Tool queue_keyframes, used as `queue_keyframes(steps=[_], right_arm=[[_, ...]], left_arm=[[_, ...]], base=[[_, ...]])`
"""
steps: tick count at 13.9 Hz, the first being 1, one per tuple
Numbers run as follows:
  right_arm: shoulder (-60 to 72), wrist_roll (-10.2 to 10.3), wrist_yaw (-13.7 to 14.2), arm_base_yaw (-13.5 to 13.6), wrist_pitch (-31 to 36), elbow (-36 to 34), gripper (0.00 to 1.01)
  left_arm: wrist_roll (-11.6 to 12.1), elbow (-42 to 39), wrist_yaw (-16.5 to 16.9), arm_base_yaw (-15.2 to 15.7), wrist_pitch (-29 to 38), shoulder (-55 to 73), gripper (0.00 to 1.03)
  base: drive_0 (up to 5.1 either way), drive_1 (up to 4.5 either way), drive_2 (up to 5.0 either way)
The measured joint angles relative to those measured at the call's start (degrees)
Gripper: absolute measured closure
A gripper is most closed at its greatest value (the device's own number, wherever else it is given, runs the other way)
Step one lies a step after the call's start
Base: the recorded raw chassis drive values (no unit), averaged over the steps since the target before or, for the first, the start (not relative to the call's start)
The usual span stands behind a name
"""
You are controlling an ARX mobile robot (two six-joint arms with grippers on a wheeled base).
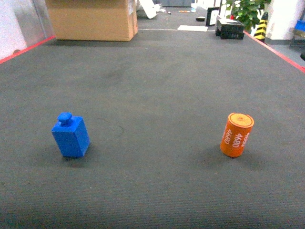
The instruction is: Sort blue parts and orange caps into right shelf containers
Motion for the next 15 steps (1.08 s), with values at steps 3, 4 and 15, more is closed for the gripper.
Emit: queue_keyframes(steps=[3,4,15], right_arm=[[0.00,0.00,0.02,0.00,0.00,0.00,0.03],[0.00,-0.02,0.00,0.00,0.00,0.00,0.03],[0.00,0.00,0.02,0.00,0.00,0.00,0.03]], left_arm=[[0.00,0.00,0.00,0.00,0.00,0.00,0.05],[0.00,0.02,0.00,0.00,0.00,0.00,0.05],[0.00,0.00,0.00,0.00,0.00,0.00,0.05]], base=[[0.0,0.00,0.0],[0.0,0.00,0.0],[0.0,0.00,0.0]])
